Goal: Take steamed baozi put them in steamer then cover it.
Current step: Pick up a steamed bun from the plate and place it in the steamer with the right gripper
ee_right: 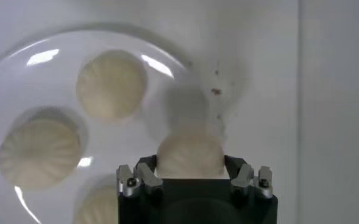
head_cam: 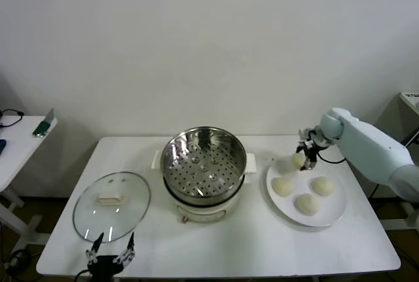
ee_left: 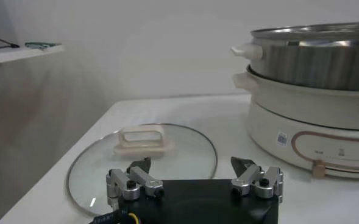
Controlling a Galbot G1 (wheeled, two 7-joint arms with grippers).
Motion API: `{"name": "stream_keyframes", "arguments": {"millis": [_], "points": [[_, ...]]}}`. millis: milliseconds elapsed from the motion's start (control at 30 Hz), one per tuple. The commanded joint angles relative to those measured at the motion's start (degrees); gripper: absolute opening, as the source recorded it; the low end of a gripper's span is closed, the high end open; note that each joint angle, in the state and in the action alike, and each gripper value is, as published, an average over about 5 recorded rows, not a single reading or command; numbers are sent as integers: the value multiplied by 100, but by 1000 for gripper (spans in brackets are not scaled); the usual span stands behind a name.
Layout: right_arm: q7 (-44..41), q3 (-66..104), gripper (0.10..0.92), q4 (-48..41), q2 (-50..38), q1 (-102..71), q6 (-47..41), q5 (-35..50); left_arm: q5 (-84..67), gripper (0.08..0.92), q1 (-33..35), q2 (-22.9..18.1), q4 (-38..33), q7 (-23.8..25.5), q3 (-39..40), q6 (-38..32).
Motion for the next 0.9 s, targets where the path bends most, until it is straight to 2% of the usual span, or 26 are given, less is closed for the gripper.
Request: {"name": "stream_keyframes", "arguments": {"millis": [33, 267, 400, 633, 900], "points": [[-124, -1858, 735, 1470, 84, 2707, 1143, 880, -26, 823, 5, 46, -75, -1, -43, 14], [27, -2006, 736, 3025, 804, 3318, 2101, 579, -34, 823, -21, 51, -105, 3, -57, 20], [283, -1931, 737, 3360, 1246, 2926, 2569, 43, -35, 823, -19, 35, -113, -3, -65, 13], [534, -1782, 738, 2779, 1716, 1892, 3322, -1383, -37, 823, 7, 22, -154, -13, -75, 7], [962, -1307, 738, 1811, 2024, 839, 3559, -2351, -38, 823, 2, 31, -193, -12, -75, 26]]}}
